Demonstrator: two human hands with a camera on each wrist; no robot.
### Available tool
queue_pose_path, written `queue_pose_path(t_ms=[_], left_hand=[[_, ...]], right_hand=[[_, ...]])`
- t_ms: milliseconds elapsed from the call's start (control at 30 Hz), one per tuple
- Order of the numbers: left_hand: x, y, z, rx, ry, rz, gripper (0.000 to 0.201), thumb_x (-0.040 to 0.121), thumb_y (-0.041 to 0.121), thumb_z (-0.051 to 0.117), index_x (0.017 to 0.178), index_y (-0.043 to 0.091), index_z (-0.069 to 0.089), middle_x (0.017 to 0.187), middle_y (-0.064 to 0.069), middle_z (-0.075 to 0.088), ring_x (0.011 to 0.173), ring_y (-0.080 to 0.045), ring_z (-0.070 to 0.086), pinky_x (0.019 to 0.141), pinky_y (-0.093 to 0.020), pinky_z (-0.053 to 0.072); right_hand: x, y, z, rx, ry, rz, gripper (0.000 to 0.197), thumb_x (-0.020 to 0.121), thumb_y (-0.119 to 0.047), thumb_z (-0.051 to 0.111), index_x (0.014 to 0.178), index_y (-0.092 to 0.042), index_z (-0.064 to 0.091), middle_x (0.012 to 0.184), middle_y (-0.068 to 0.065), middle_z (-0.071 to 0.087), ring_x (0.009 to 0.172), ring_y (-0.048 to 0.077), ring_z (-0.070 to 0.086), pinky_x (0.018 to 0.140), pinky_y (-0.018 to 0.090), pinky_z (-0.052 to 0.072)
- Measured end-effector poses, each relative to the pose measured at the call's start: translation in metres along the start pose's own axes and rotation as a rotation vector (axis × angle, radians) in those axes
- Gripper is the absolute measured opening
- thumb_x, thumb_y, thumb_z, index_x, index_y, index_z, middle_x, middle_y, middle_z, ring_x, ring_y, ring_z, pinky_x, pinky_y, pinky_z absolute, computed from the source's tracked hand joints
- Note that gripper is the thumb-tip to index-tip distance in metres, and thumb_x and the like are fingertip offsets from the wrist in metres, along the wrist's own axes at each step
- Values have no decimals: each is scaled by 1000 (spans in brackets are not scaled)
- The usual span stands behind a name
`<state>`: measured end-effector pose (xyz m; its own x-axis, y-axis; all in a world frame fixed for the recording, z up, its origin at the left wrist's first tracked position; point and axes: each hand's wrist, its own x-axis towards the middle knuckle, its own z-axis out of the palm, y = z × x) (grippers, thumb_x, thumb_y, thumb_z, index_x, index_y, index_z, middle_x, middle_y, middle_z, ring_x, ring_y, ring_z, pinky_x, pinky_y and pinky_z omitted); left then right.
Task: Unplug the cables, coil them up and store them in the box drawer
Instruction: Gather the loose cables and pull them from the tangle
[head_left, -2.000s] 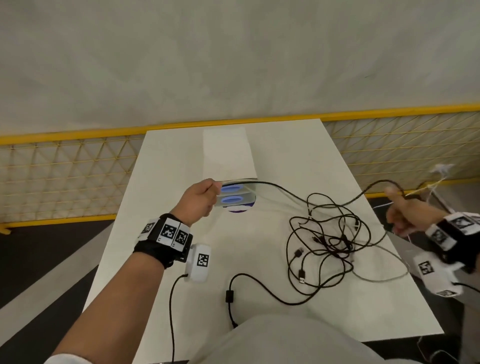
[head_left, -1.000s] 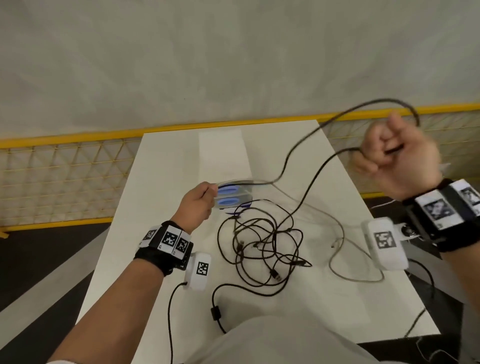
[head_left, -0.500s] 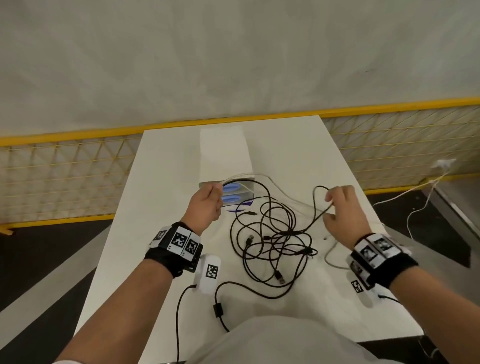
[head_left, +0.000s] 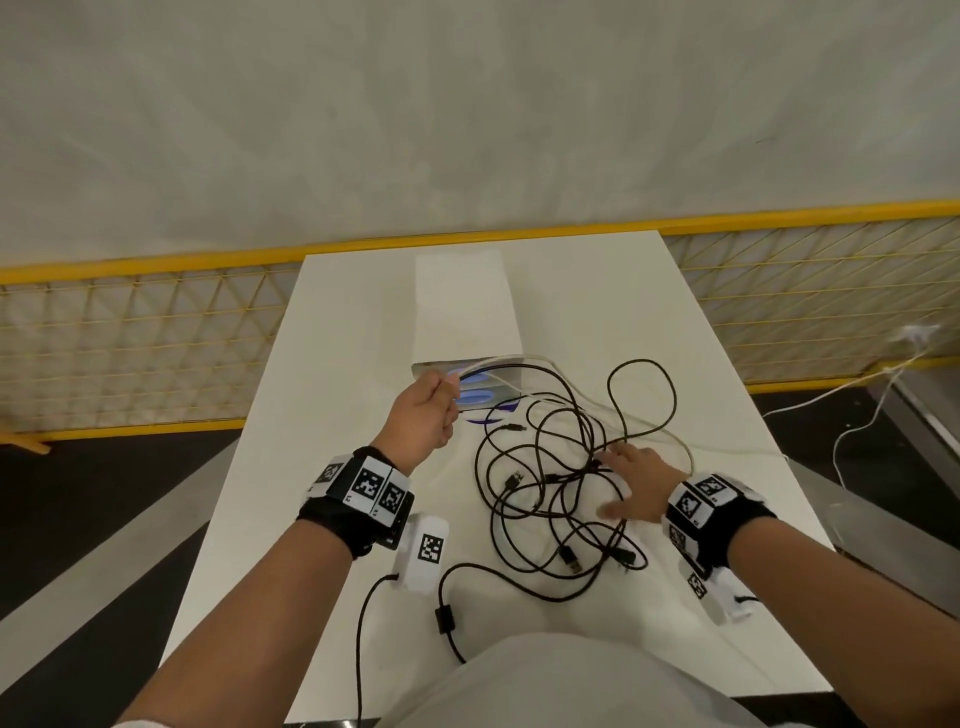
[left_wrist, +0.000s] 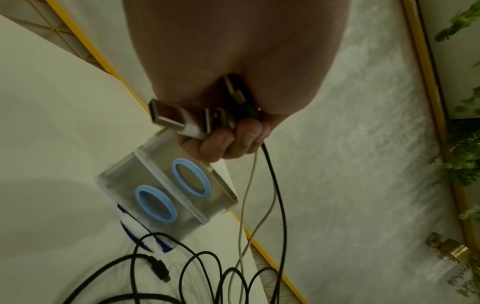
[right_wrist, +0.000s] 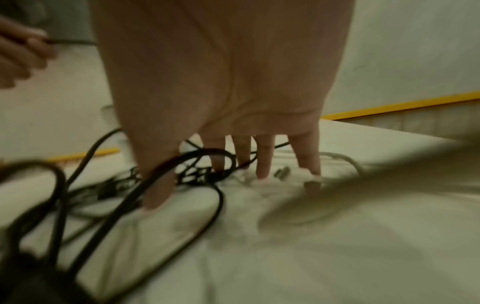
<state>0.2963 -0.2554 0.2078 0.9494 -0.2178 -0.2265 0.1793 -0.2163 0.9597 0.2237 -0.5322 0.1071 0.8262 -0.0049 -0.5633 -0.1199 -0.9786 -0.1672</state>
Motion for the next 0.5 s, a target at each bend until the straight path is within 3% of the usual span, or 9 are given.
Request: queue_pose_path(t_ms=[33, 67, 167, 267, 333, 400, 467, 500], left_hand=[[-1, -1, 0, 0, 2, -7, 27, 101, 19, 39, 75, 14, 42, 62, -5, 31, 41, -9, 28, 33, -13, 21], [-1, -1, 1, -2, 5, -12, 27, 101, 18, 39, 74, 14, 42, 62, -5, 31, 43, -10, 28, 33, -13, 22], [-3, -1, -1, 13, 5, -15, 25, 100, 17, 39, 76, 13, 43, 62, -5, 31, 44, -11, 28, 33, -13, 21], [-4, -1, -5, 1, 11, -20, 25, 100, 18, 40, 76, 12, 43, 61, -5, 31, 39, -7, 28, 34, -14, 22], [-2, -1, -6, -14, 24, -24, 27, 100, 19, 40, 74, 12, 43, 59, -4, 31, 37, -6, 29, 34, -14, 22], [0, -1, -7, -24, 39, -24, 26, 100, 18, 40, 75, 11, 42, 59, -4, 31, 39, -8, 29, 33, -14, 21], [2, -1, -7, -34, 44, -23, 22, 100, 16, 39, 79, 9, 44, 59, -4, 31, 41, -10, 28, 34, -14, 21], [3, -1, -7, -34, 42, -18, 20, 100, 14, 38, 82, 8, 45, 59, -4, 31, 41, -10, 29, 34, -14, 21]], right_hand=[[0, 0, 5, -64, -2, 17, 82, 84, -54, 57, 149, -23, 20, 156, 2, 20, 138, 27, 28, 108, 40, 34], [1, 0, 8, -48, 55, 11, 76, 86, -51, 56, 147, -20, 24, 153, 4, 27, 134, 26, 34, 105, 37, 36], [-3, -2, 0, -36, 233, -92, 33, 96, -29, 46, 123, -13, 54, 125, 8, 57, 110, 23, 55, 87, 27, 41], [-21, -9, -32, 53, 437, -240, 20, 93, -27, 53, 99, -15, 68, 98, 1, 66, 89, 20, 62, 76, 28, 46], [-43, -18, -62, 358, 578, -343, 15, 92, -25, 58, 91, -15, 68, 81, -5, 65, 70, 11, 59, 68, 26, 48], [-64, -27, -98, 789, 627, -382, 15, 95, -25, 53, 85, -17, 61, 64, -11, 52, 51, 3, 46, 52, 17, 40], [-84, -31, -126, 1229, 629, -392, 24, 98, -27, 48, 78, -14, 51, 58, -11, 38, 45, 5, 32, 44, 20, 30], [-88, -31, -133, 1287, 620, -389, 29, 97, -30, 48, 76, -11, 48, 56, -10, 34, 45, 7, 28, 44, 22, 27]])
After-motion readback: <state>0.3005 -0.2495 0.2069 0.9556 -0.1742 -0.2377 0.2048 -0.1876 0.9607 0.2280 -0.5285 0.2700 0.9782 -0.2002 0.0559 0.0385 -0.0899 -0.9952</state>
